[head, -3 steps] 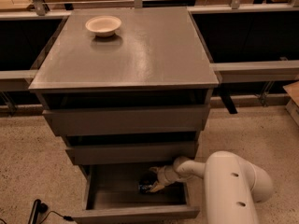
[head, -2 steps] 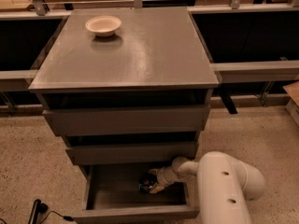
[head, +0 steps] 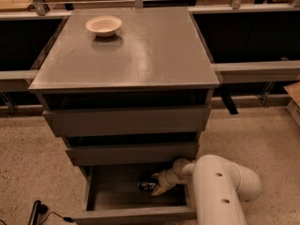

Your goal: Pick pepsi can from bottom drawer and place on counter

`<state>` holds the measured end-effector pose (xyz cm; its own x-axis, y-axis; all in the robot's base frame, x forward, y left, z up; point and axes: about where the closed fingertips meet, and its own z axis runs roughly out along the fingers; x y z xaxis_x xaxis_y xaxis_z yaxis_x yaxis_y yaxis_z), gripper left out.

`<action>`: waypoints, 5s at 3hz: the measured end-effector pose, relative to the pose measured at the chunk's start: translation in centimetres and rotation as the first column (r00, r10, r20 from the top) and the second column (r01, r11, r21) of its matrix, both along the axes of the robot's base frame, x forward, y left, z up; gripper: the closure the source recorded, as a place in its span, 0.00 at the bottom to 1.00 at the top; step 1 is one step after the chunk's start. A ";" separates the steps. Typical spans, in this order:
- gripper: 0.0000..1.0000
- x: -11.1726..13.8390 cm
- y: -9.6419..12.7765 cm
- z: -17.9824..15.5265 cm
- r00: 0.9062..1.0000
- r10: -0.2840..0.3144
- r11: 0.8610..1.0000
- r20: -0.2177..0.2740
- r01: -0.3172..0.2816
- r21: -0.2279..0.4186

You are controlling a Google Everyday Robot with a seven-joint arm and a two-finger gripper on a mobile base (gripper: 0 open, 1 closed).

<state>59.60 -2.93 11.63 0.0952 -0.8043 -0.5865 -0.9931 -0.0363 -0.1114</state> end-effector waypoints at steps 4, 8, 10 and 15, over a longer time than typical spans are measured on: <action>1.00 -4.2 -0.7 17.2 0.962 -0.004 0.925 0.272 -0.100 0.367; 1.00 -12.1 -4.8 45.9 0.959 0.143 0.937 0.245 -0.211 0.279; 1.00 -13.5 -4.5 47.0 0.953 0.200 0.924 0.229 -0.261 0.278; 1.00 -0.9 -4.1 76.6 0.914 0.277 0.960 0.297 -0.276 -0.044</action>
Offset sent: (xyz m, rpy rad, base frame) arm -0.0095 0.0194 0.1214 0.3649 -0.2109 0.0580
